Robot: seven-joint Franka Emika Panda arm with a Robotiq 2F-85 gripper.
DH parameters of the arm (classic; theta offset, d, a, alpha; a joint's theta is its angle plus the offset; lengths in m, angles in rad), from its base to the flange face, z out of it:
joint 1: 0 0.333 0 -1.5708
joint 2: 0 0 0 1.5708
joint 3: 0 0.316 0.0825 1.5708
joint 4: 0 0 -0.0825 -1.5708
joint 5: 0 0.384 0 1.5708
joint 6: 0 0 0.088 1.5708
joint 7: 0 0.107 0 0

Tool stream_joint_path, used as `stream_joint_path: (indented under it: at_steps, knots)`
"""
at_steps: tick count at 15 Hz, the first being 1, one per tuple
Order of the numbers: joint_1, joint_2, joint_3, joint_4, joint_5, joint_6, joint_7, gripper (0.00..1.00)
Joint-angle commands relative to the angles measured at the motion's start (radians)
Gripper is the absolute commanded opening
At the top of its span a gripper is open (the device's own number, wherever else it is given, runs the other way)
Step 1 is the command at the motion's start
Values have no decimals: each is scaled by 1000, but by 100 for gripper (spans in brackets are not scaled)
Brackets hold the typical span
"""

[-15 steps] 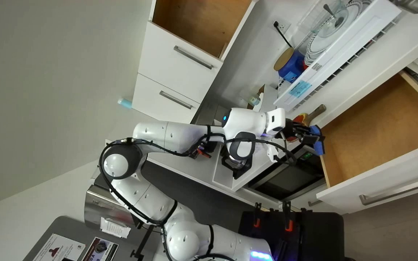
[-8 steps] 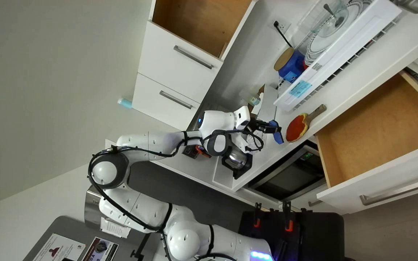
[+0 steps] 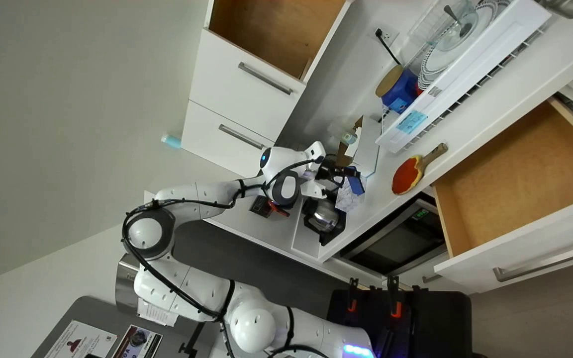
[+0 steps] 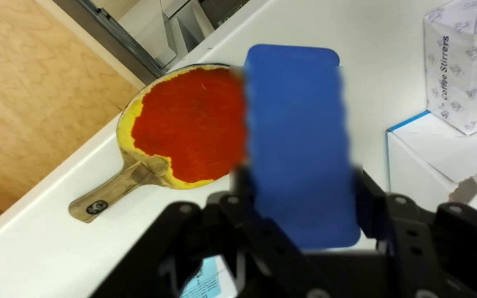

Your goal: Remove the blue object from the drawer.

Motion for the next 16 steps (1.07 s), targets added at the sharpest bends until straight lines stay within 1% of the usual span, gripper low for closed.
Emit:
stream_joint_path:
  at_steps: [1,3,4,7,9,12,16]
  knots:
    - [11,47,7,76,-38,-91,-56,35]
    - [21,81,11,105,-64,-111,-77,35]
    - [110,99,-70,117,-76,-115,-86,35]
    - [153,169,-87,158,-99,-116,-124,35]
    - [169,217,-86,183,-106,-111,-144,35]
    - [170,284,-77,224,-127,-111,-165,35]
    - [168,364,-76,283,-182,-118,-146,35]
